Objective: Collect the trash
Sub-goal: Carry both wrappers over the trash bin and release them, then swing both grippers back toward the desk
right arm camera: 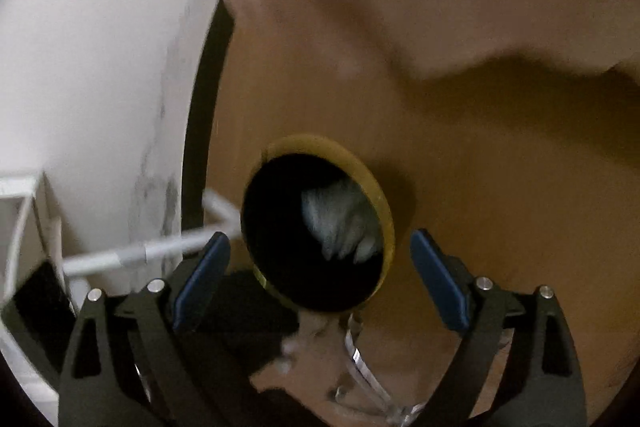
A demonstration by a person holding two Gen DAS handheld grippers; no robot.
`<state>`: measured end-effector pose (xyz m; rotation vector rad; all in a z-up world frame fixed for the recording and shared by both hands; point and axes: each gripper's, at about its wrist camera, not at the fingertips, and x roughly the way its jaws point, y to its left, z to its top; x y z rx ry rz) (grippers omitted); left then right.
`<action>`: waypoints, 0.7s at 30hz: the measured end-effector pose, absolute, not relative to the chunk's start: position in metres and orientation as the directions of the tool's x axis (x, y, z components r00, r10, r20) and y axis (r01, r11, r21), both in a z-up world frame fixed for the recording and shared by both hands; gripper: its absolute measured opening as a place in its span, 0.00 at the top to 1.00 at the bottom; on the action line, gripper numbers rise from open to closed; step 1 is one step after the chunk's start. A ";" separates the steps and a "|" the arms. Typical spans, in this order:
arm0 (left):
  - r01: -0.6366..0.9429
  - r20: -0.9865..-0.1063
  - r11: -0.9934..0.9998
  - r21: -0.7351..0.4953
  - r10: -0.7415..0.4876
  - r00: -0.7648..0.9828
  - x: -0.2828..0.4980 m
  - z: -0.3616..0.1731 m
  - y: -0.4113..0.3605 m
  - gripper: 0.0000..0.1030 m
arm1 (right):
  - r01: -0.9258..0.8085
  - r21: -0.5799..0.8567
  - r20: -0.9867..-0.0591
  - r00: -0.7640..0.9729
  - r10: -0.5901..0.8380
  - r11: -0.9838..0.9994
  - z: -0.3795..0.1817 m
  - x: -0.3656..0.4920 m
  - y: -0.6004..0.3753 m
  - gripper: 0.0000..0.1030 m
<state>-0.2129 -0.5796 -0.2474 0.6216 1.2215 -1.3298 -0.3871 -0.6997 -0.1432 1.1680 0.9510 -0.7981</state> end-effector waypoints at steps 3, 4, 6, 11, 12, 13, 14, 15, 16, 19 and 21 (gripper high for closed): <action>0.966 -0.822 0.062 -0.252 -0.540 -0.180 -0.245 -0.158 -0.577 0.06 | 0.944 0.210 -0.879 0.296 -0.373 0.253 -0.051 -0.409 -0.699 0.06; 0.973 -0.793 0.030 -0.227 -0.585 -0.167 -0.250 -0.130 -0.571 0.06 | 0.955 0.151 -0.833 0.262 -0.487 0.257 -0.020 -0.412 -0.691 0.06; 0.987 -0.714 -0.008 -0.160 -0.690 -0.122 -0.249 -0.066 -0.543 0.06 | 0.963 0.077 -0.748 0.227 -0.624 0.258 0.022 -0.408 -0.674 0.06; 0.976 -0.628 0.213 0.041 -0.755 0.190 -0.194 0.012 -0.450 0.06 | 0.894 0.103 -0.637 0.396 -0.661 0.436 0.072 -0.344 -0.625 0.06; 0.950 -0.616 0.300 0.080 -0.735 0.284 -0.176 0.018 -0.425 0.06 | 0.861 0.112 -0.630 0.448 -0.634 0.497 0.076 -0.321 -0.614 0.06; 0.919 -0.612 0.380 0.106 -0.704 0.362 -0.158 0.021 -0.401 0.06 | 0.816 0.113 -0.629 0.501 -0.595 0.568 0.080 -0.293 -0.601 0.06; 0.866 -0.616 0.485 0.125 -0.646 0.451 -0.134 0.023 -0.369 0.06 | 0.759 0.110 -0.636 0.550 -0.541 0.642 0.083 -0.263 -0.585 0.06; 0.810 -0.632 0.572 0.127 -0.583 0.511 -0.112 0.022 -0.337 0.06 | 0.719 0.109 -0.644 0.577 -0.503 0.686 0.085 -0.242 -0.575 0.06; 0.759 -0.652 0.639 0.121 -0.526 0.547 -0.094 0.020 -0.309 0.06 | 0.652 0.108 -0.656 0.614 -0.439 0.751 0.087 -0.213 -0.557 0.06; 0.543 -0.711 0.834 0.095 -0.326 0.624 -0.044 0.009 -0.202 0.06 | 0.451 0.095 -0.669 0.689 -0.279 0.887 0.097 -0.142 -0.504 0.06; 0.377 -0.742 0.921 0.098 -0.184 0.644 -0.024 -0.002 -0.132 0.06 | 0.314 0.073 -0.670 0.719 -0.187 0.947 0.102 -0.104 -0.466 0.06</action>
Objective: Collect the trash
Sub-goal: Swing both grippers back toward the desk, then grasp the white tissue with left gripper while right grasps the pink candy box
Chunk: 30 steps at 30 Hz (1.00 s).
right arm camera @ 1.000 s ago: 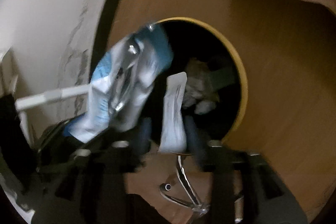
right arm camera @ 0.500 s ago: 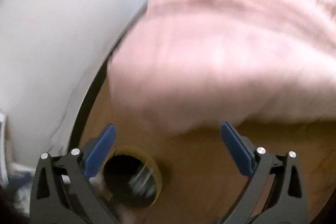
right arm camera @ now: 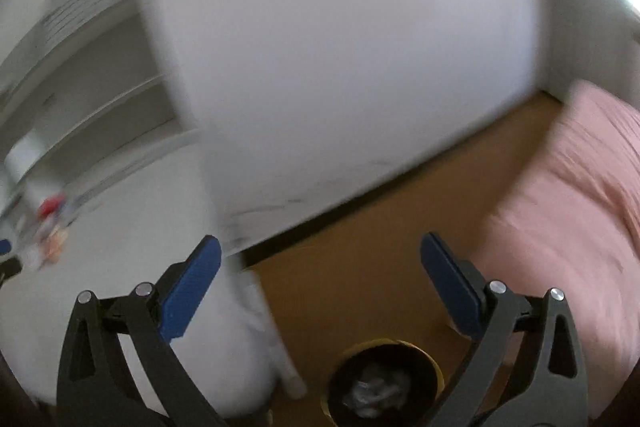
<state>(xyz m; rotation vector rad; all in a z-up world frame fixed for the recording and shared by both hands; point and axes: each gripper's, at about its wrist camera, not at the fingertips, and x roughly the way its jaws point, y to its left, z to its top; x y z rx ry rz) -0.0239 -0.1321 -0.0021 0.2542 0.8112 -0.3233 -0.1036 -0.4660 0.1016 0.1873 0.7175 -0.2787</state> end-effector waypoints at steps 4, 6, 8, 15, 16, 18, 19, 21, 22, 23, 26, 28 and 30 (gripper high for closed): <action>0.190 -0.785 0.980 0.062 -0.070 0.616 -0.009 -0.017 -0.044 0.06 | -0.094 0.156 -0.696 0.696 0.177 0.983 0.100 -0.025 -0.374 0.06; 0.152 -0.795 0.988 0.023 -0.074 0.602 -0.008 -0.026 -0.018 0.06 | -0.304 0.178 -0.705 0.624 0.337 0.936 0.098 0.005 -0.324 0.06; 0.166 -0.799 0.986 0.003 -0.097 0.593 -0.004 -0.026 -0.016 0.06 | -0.478 0.142 -0.724 0.547 0.420 0.867 0.096 0.029 -0.274 0.06; 0.291 -0.832 0.957 -0.003 -0.163 0.531 0.015 -0.045 -0.042 0.06 | -0.737 0.085 -0.793 0.358 0.494 0.670 0.075 0.081 -0.187 0.25; 0.292 -0.835 0.956 -0.017 -0.174 0.522 0.018 -0.047 -0.042 0.06 | -0.748 0.096 -0.795 0.338 0.503 0.656 0.074 0.081 -0.186 0.27; 0.303 -0.842 0.952 -0.054 -0.206 0.498 0.025 -0.050 -0.045 0.06 | -0.776 0.088 -0.804 0.314 0.504 0.624 0.071 0.080 -0.176 0.27; 0.312 -0.844 0.948 -0.058 -0.213 0.492 0.028 -0.052 -0.047 0.06 | -0.791 0.066 -0.814 0.310 0.492 0.608 0.071 0.081 -0.172 0.27; 0.323 -0.846 0.945 -0.050 -0.212 0.489 0.032 -0.054 -0.051 0.06 | -0.812 0.040 -0.827 0.300 0.475 0.582 0.067 0.080 -0.164 0.27; 0.329 -0.847 0.943 -0.047 -0.212 0.488 0.035 -0.056 -0.053 0.06 | -0.821 0.030 -0.834 0.295 0.467 0.571 0.066 0.080 -0.160 0.27; 0.332 -0.848 0.942 -0.047 -0.213 0.486 0.038 -0.057 -0.055 0.06 | -0.828 0.021 -0.838 0.291 0.461 0.561 0.067 0.079 -0.157 0.27; 0.344 -0.848 0.938 -0.045 -0.218 0.483 0.046 -0.056 -0.062 0.06 | -0.851 -0.041 -0.859 0.298 0.416 0.524 0.054 0.080 -0.145 0.39; 0.359 -0.849 0.933 -0.031 -0.215 0.484 0.052 -0.056 -0.068 0.06 | -0.858 -0.061 -0.871 0.296 0.393 0.510 0.048 0.082 -0.139 0.48; 0.374 -0.851 0.927 -0.019 -0.211 0.481 0.057 -0.057 -0.074 0.07 | -0.859 -0.068 -0.880 0.291 0.374 0.508 0.043 0.083 -0.136 0.52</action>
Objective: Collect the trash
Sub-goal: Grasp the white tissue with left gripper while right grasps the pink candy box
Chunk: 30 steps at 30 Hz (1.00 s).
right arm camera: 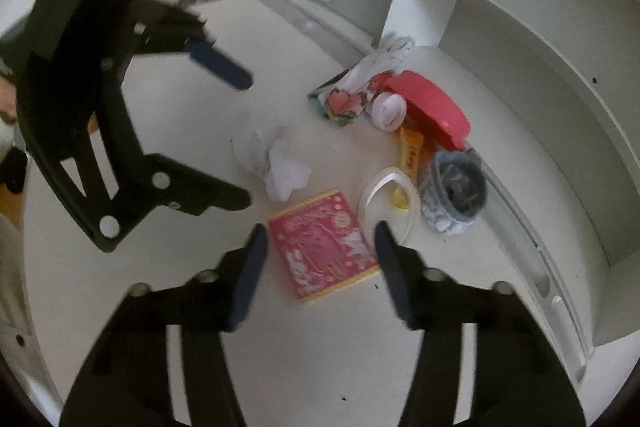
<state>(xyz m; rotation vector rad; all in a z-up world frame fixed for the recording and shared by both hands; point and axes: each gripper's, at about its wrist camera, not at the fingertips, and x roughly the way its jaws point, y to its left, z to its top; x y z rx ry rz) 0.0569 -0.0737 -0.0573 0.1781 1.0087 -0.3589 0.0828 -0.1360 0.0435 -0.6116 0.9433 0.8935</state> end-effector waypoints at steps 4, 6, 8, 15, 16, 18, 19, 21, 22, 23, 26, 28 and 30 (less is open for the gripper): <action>0.385 -0.853 0.922 -0.037 -0.230 0.468 0.058 -0.062 -0.077 0.45 | -0.842 -0.071 -0.879 0.307 0.366 0.534 0.044 0.078 -0.141 0.54; 0.392 -0.852 0.919 -0.034 -0.232 0.470 0.053 -0.062 -0.079 0.47 | -0.828 -0.053 -0.879 0.304 0.368 0.559 0.044 0.077 -0.145 0.54; 0.391 -0.848 0.919 -0.050 -0.246 0.470 0.048 -0.060 -0.079 0.64 | -0.811 -0.040 -0.880 0.305 0.364 0.583 0.046 0.072 -0.151 0.54; 0.376 -0.832 0.925 -0.048 -0.245 0.498 0.033 -0.050 -0.078 0.64 | -0.716 -0.033 -0.881 0.351 0.319 0.697 0.053 0.062 -0.188 0.54; 0.377 -0.831 0.925 -0.047 -0.246 0.499 0.031 -0.049 -0.079 0.64 | -0.701 -0.033 -0.882 0.356 0.310 0.713 0.051 0.063 -0.192 0.54; 0.382 -0.830 0.923 -0.047 -0.249 0.500 0.028 -0.047 -0.081 0.64 | -0.666 -0.026 -0.884 0.364 0.294 0.745 0.051 0.064 -0.205 0.55; 0.384 -0.829 0.922 -0.047 -0.250 0.500 0.027 -0.047 -0.082 0.64 | -0.646 -0.018 -0.884 0.367 0.289 0.763 0.051 0.064 -0.213 0.55; 0.387 -0.827 0.921 -0.048 -0.254 0.501 0.024 -0.047 -0.083 0.64 | -0.621 -0.013 -0.882 0.375 0.283 0.783 0.052 0.063 -0.223 0.55; 0.389 -0.826 0.920 -0.050 -0.256 0.501 0.023 -0.047 -0.084 0.64 | -0.611 -0.015 -0.880 0.384 0.279 0.791 0.053 0.061 -0.228 0.55; 0.392 -0.825 0.919 -0.050 -0.260 0.502 0.022 -0.046 -0.086 0.64 | -0.600 -0.017 -0.879 0.390 0.274 0.800 0.055 0.059 -0.233 0.55; 0.400 -0.818 0.915 -0.055 -0.272 0.508 0.018 -0.044 -0.087 0.65 | -0.578 -0.006 -0.873 0.401 0.277 0.816 0.059 0.055 -0.242 0.55; 0.406 -0.807 0.912 -0.065 -0.287 0.516 0.014 -0.040 -0.090 0.65 | -0.559 0.001 -0.869 0.409 0.277 0.829 0.062 0.051 -0.249 0.55; 0.412 -0.796 0.908 -0.081 -0.307 0.521 0.012 -0.036 -0.092 0.65 | -0.547 0.005 -0.864 0.419 0.279 0.837 0.064 0.049 -0.252 0.55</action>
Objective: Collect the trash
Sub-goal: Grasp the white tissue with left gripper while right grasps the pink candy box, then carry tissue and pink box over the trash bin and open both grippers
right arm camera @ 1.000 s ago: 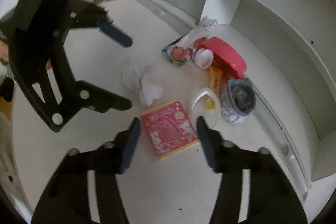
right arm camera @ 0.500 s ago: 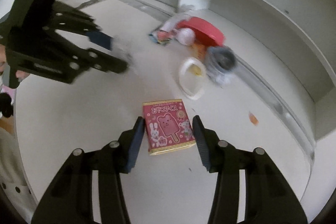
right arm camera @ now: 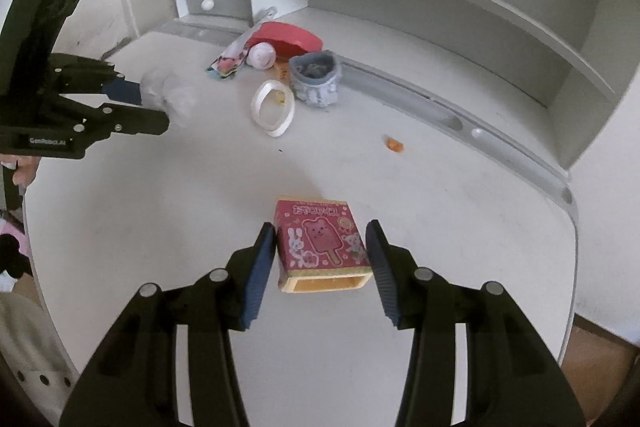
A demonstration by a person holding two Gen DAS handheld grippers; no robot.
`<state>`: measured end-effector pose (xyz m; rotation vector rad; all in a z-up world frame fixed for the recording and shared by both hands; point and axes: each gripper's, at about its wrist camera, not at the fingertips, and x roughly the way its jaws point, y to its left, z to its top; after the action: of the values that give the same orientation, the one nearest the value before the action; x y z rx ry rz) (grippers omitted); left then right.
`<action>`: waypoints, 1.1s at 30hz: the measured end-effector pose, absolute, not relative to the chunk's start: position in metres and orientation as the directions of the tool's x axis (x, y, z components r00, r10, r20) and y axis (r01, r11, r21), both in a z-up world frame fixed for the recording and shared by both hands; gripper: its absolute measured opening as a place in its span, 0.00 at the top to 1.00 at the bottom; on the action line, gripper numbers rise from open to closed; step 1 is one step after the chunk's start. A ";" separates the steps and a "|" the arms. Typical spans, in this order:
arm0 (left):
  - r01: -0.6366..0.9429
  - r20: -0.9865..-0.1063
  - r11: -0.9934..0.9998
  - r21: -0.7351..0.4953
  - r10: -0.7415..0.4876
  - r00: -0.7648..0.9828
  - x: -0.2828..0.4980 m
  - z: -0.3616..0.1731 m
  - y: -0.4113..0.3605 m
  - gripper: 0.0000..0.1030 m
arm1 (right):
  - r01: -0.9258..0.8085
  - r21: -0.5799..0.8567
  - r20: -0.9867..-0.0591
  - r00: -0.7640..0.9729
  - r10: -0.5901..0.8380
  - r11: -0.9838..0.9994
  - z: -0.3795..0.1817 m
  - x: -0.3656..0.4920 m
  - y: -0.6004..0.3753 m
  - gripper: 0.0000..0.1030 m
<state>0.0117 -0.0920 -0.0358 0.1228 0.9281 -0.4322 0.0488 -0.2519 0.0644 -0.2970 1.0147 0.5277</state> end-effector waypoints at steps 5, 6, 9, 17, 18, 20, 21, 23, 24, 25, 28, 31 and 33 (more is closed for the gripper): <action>0.429 -0.793 0.901 -0.070 -0.311 0.523 0.005 -0.032 -0.104 0.65 | -0.525 -0.014 -0.876 0.416 0.242 0.851 0.060 0.038 -0.261 0.55; 0.430 -0.794 0.900 -0.070 -0.311 0.522 0.006 -0.032 -0.105 0.65 | -0.522 -0.007 -0.882 0.405 0.240 0.853 0.057 0.037 -0.262 0.55; 0.427 -0.794 0.901 -0.075 -0.313 0.521 0.005 -0.033 -0.108 0.65 | -0.511 -0.003 -0.890 0.393 0.230 0.859 0.049 0.033 -0.266 0.48; 0.413 -0.799 0.908 -0.077 -0.304 0.519 0.004 -0.036 -0.107 0.64 | -0.524 0.046 -0.891 0.363 0.272 0.850 0.047 0.042 -0.270 0.58; 0.412 -0.798 0.908 -0.076 -0.303 0.521 0.003 -0.035 -0.108 0.64 | -0.528 0.049 -0.891 0.360 0.276 0.848 0.047 0.041 -0.269 0.58; 0.414 -0.797 0.907 -0.073 -0.303 0.523 0.003 -0.033 -0.112 0.64 | -0.529 0.052 -0.885 0.369 0.285 0.847 0.050 0.038 -0.270 0.58; 0.416 -0.797 0.906 -0.073 -0.304 0.522 0.002 -0.032 -0.113 0.64 | -0.527 0.053 -0.881 0.375 0.289 0.848 0.051 0.037 -0.272 0.58; 0.438 -0.793 0.895 -0.081 -0.324 0.516 0.000 -0.028 -0.124 0.65 | -0.507 0.060 -0.865 0.403 0.298 0.860 0.062 0.030 -0.283 0.58; 0.452 -0.790 0.888 -0.085 -0.336 0.512 -0.001 -0.027 -0.129 0.65 | -0.482 0.059 -0.853 0.430 0.294 0.874 0.073 0.023 -0.297 0.58; 0.479 -0.782 0.873 -0.093 -0.362 0.507 -0.004 -0.022 -0.142 0.65 | -0.460 0.058 -0.844 0.452 0.289 0.886 0.082 0.015 -0.308 0.58; 0.575 -0.761 0.811 -0.106 -0.438 0.478 -0.017 -0.011 -0.184 0.65 | -0.324 0.094 -0.803 0.534 0.264 0.942 0.113 -0.021 -0.369 0.58; 0.718 -0.742 0.684 -0.129 -0.547 0.387 -0.046 -0.002 -0.253 0.65 | -0.136 0.181 -0.769 0.598 0.226 0.974 0.132 -0.073 -0.448 0.58; 0.818 -0.739 0.558 -0.139 -0.608 0.289 -0.076 0.000 -0.308 0.65 | -0.011 0.234 -0.760 0.622 0.190 0.972 0.135 -0.110 -0.495 0.58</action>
<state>-0.0762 -0.3076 -0.0003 0.2894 0.8399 -0.9695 -0.1098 -0.4953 0.1345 0.2157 0.8937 0.1161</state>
